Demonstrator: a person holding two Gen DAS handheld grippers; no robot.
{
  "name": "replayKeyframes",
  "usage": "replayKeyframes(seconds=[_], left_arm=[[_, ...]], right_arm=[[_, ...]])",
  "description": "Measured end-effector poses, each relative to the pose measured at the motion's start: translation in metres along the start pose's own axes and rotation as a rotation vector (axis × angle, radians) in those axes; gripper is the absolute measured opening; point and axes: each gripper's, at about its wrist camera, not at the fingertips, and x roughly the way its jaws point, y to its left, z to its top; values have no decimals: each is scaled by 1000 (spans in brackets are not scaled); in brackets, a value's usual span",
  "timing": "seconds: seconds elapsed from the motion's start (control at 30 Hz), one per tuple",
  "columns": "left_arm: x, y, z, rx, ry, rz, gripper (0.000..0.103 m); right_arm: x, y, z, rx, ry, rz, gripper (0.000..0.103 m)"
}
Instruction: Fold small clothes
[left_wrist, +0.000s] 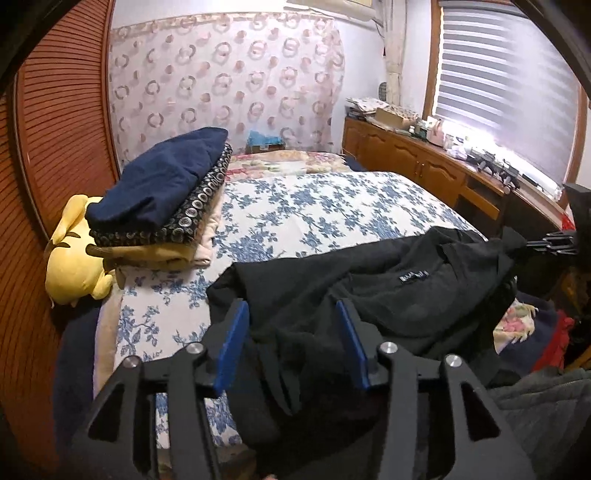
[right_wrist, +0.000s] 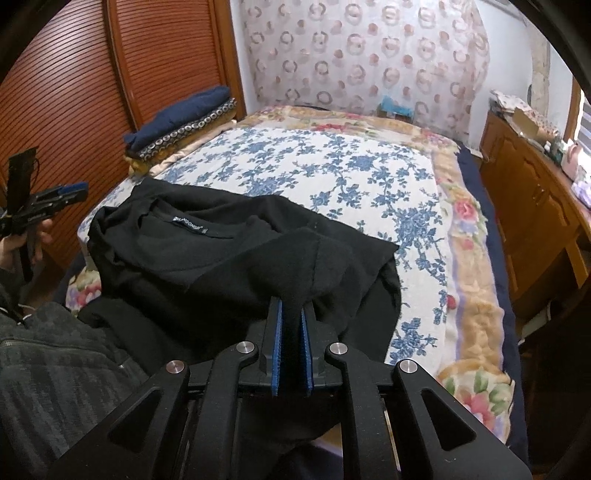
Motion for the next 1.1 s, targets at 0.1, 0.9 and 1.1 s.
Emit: replayKeyframes(seconds=[0.1,0.9,1.1], left_arm=[[6,2,1,10,10,20,58],[128,49,33,-46,158,50,58],[147,56,25,-51,199,57,58]], right_arm=[[-6,-4,2,13,-20,-14,7],[104,-81,29,196,12,-104,30],[114,-85,29,218,24,-123,30]])
